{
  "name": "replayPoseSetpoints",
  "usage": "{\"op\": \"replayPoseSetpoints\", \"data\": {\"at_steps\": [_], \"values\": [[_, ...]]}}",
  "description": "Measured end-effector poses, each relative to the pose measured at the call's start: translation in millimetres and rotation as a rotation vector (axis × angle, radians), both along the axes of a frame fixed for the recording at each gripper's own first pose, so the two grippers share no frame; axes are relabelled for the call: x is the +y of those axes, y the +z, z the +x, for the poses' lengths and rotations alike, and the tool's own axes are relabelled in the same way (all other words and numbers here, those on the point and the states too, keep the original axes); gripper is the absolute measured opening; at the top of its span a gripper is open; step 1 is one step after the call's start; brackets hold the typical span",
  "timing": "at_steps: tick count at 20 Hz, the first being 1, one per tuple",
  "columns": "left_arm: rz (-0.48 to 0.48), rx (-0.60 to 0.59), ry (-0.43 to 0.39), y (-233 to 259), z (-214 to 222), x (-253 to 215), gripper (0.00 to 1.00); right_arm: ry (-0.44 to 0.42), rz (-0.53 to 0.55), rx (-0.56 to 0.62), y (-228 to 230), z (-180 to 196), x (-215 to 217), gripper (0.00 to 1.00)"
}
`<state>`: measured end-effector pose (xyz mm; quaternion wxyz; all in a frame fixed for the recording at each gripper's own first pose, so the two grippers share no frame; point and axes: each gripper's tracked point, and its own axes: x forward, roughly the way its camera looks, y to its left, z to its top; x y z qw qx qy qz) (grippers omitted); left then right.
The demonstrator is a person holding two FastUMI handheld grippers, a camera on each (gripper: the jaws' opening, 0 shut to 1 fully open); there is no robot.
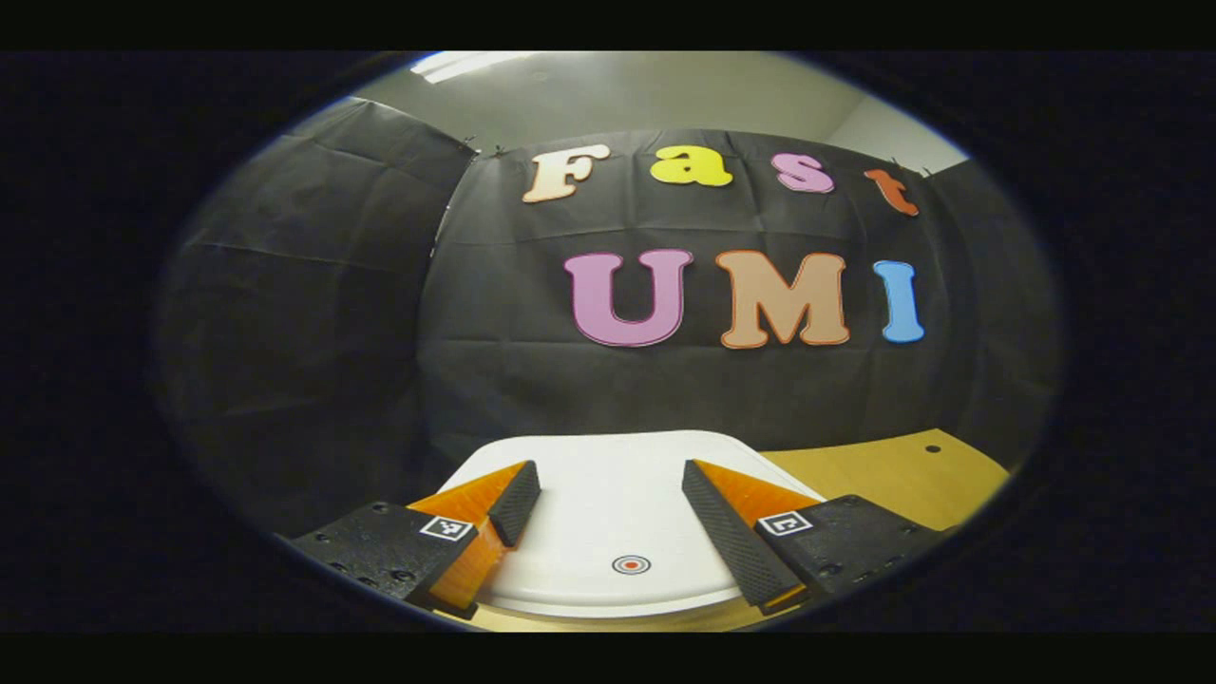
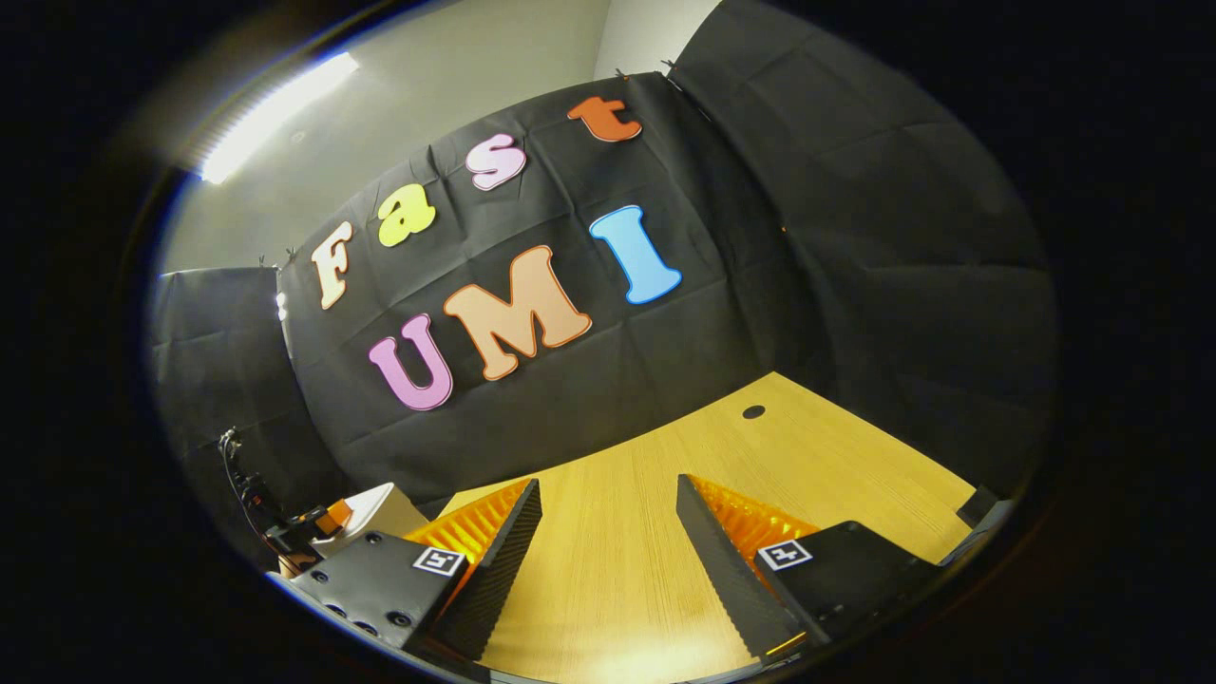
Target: Press the lid of the desktop garbage bin to open it, pick up the crumpled paper on the desktop and throw it into the bin, then pick up the pop can on the desktop and drop it into the bin, and finally close the garbage bin lid.
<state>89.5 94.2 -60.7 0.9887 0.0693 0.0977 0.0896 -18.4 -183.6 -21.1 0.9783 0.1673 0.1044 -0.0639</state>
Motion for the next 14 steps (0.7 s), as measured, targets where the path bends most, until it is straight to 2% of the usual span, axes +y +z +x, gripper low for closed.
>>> {"op": "replayPoseSetpoints", "data": {"at_steps": [2,3,4,7,9,11,14], "values": [[-0.028,-0.028,0.045,11,-6,8,0.92,-0.002,-0.007,-0.004,2,-1,-1,0.96],[-0.046,-0.053,0.053,22,-8,8,0.96,-0.006,-0.016,-0.006,3,-1,-2,0.95],[-0.063,-0.094,0.046,41,-13,3,0.92,-0.011,-0.024,-0.005,5,-2,-2,0.95],[-0.066,-0.213,-0.007,103,-30,-28,0.92,-0.010,-0.037,-0.034,13,0,7,0.95],[-0.031,-0.250,-0.035,128,-46,-46,0.92,0.010,-0.047,-0.063,20,4,22,0.96],[-0.005,-0.253,-0.058,136,-61,-70,0.92,0.043,-0.066,-0.097,28,11,41,0.96],[-0.021,-0.252,-0.097,126,-79,-106,0.90,0.083,-0.097,-0.153,42,19,70,0.96]]}}
